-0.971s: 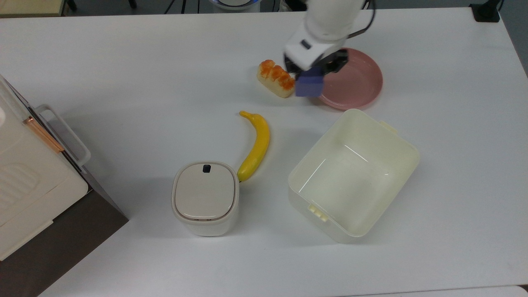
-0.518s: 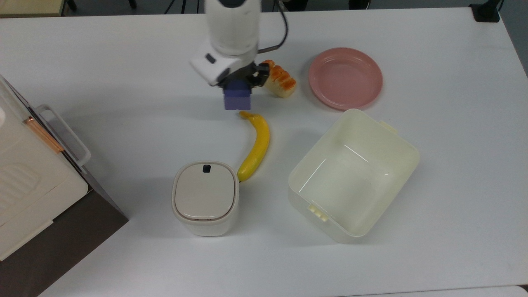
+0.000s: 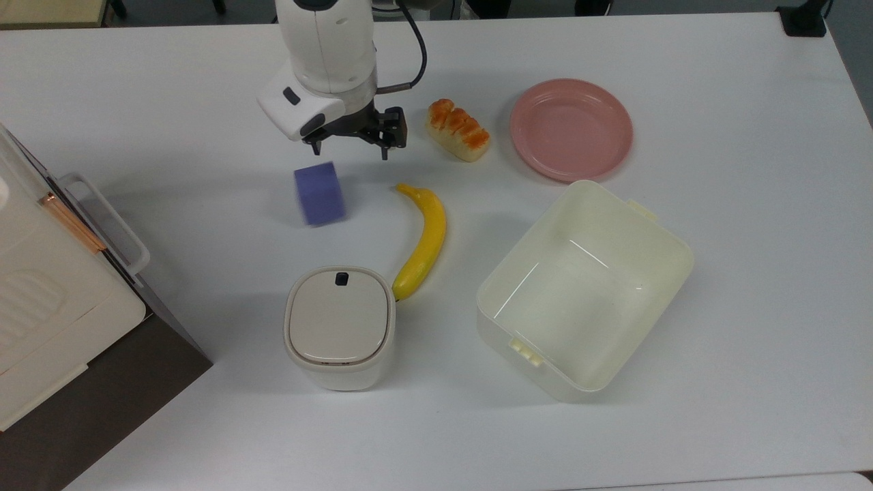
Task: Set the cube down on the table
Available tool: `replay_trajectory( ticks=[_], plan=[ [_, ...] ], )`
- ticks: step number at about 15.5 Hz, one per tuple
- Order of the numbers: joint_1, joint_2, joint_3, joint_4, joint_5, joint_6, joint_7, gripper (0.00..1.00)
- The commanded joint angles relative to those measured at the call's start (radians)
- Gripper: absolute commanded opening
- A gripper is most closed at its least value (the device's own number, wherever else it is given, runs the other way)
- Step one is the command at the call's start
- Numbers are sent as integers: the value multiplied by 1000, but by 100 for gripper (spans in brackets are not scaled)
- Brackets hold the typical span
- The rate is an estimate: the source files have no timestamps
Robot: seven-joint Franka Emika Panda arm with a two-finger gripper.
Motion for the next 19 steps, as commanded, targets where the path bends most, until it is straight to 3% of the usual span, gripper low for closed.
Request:
replay_trajectory(
  ticks=[1, 10, 13, 19],
  plan=[
    [-24, -7, 0, 40, -36, -20, -10, 100],
    [-22, -174, 12, 53, -30, -103, 5, 100],
    [24, -202, 11, 89, -23, -186, 10, 100],
    [19, -235, 5, 139, -16, -266, 25, 100]
  ],
)
